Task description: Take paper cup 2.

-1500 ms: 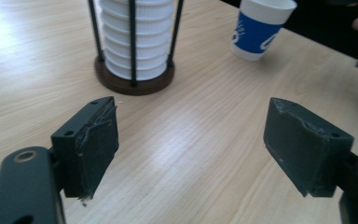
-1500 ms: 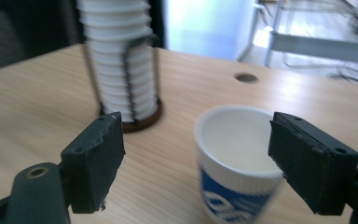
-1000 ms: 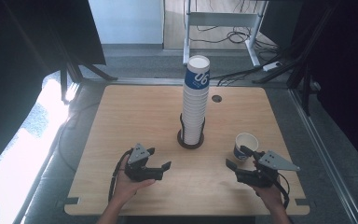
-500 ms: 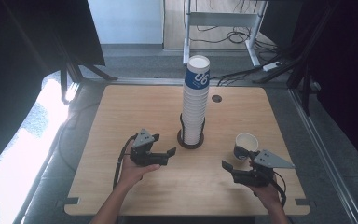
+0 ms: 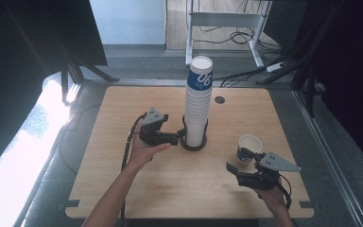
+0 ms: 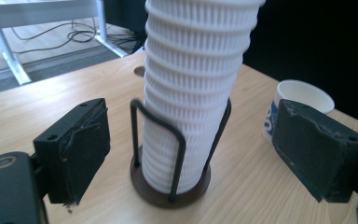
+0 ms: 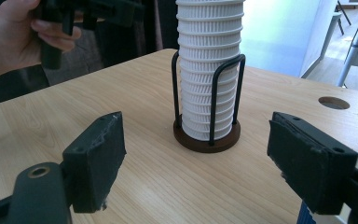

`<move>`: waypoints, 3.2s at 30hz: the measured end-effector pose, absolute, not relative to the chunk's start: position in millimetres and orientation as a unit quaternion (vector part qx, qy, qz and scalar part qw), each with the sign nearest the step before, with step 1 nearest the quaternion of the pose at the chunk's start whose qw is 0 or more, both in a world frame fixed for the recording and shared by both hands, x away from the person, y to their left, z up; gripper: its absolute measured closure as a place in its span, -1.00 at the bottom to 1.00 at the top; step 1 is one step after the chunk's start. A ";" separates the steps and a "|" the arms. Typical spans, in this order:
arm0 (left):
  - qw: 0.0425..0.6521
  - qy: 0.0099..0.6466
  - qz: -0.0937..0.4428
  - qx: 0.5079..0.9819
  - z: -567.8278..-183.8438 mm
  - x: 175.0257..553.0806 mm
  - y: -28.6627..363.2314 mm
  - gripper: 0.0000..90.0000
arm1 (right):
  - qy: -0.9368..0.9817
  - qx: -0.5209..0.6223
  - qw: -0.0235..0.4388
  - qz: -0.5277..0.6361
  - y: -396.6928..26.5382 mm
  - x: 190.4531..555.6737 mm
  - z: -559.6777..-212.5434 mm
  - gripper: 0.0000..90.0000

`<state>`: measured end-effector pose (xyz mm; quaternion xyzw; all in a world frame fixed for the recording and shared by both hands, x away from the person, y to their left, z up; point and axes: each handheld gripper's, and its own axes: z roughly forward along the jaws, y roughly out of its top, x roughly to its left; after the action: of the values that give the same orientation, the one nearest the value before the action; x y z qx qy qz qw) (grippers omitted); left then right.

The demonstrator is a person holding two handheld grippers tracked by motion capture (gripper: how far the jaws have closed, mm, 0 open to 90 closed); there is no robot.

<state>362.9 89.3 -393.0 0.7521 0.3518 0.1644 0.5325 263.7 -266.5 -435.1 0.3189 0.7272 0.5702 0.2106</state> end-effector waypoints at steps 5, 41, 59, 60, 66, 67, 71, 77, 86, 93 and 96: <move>0.531 0.347 0.161 0.756 -390.5 371.2 85.4 -0.72 | 0.728 0.318 0.211 0.570 -266.3 263.5 -435.3 -0.57; 0.533 0.329 0.164 0.762 -381.6 406.1 61.1 -0.75 | 0.737 0.316 0.207 0.561 -262.9 266.5 -441.8 -0.57; 0.527 0.315 0.160 0.773 -383.2 423.3 33.8 -0.80 | 0.742 0.316 0.203 0.555 -260.7 269.2 -445.7 -0.57; 0.527 0.316 0.161 0.772 -382.9 423.9 32.1 -0.80 | 0.742 0.316 0.203 0.555 -260.4 269.3 -445.8 -0.57; 0.523 0.316 0.170 0.774 -383.8 426.4 26.3 -0.77 | 0.742 0.316 0.204 0.555 -259.0 269.8 -445.7 -0.57; 0.524 0.317 0.173 0.771 -384.3 426.3 25.0 -0.76 | 0.743 0.315 0.204 0.555 -258.9 269.6 -445.2 -0.57; 0.524 0.315 0.178 0.771 -384.7 426.0 24.1 -0.73 | 0.741 0.314 0.206 0.557 -259.5 268.7 -444.2 -0.57; 0.520 0.310 0.183 0.775 -384.4 425.3 24.1 -0.71 | 0.742 0.312 0.202 0.558 -259.4 269.7 -443.7 -0.53; 0.521 0.309 0.181 0.775 -384.2 425.1 25.1 -0.71 | 0.750 0.290 0.170 0.569 -252.2 287.3 -432.1 -0.47; 0.519 0.309 0.182 0.775 -383.9 424.0 23.9 -0.71 | 0.744 0.279 0.161 0.585 -251.7 310.1 -396.2 -0.45; 0.519 0.309 0.182 0.776 -383.9 423.5 23.8 -0.71 | 0.744 0.271 0.163 0.589 -250.0 318.0 -379.4 -0.44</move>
<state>423.5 23.8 -383.9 0.7758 0.3089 0.1824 0.5190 318.0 -250.0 -379.4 0.2713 0.7439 0.5886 0.1630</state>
